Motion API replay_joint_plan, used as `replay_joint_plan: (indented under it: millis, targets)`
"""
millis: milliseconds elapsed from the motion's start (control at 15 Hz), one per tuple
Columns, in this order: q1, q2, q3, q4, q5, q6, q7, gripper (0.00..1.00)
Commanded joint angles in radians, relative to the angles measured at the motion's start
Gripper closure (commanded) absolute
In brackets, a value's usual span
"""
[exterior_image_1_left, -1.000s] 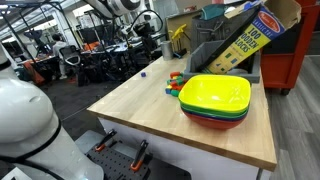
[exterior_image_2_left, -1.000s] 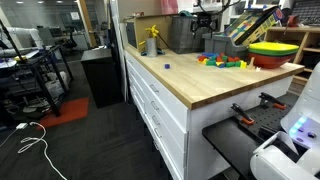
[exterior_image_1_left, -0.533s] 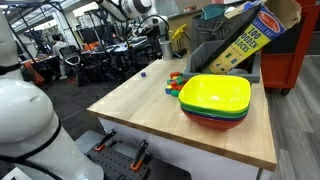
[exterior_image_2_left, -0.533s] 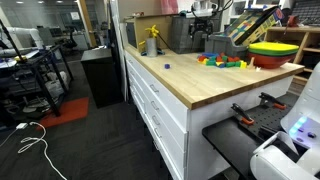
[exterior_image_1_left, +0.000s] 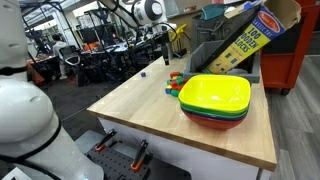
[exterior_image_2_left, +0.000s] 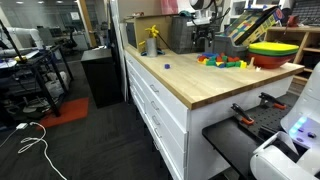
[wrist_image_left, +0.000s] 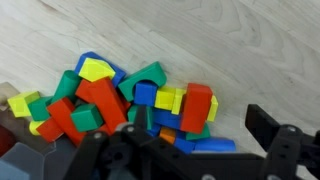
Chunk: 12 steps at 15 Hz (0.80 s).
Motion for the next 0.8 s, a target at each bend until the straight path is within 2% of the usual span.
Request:
replay_joint_plan:
  millis: [0,733]
  targets:
    - [0.006,0.046,-0.012,0.047,0.032,-0.037,0.018,0.00]
    - [-0.003,0.140,-0.039,0.093,0.062,-0.002,0.016,0.00]
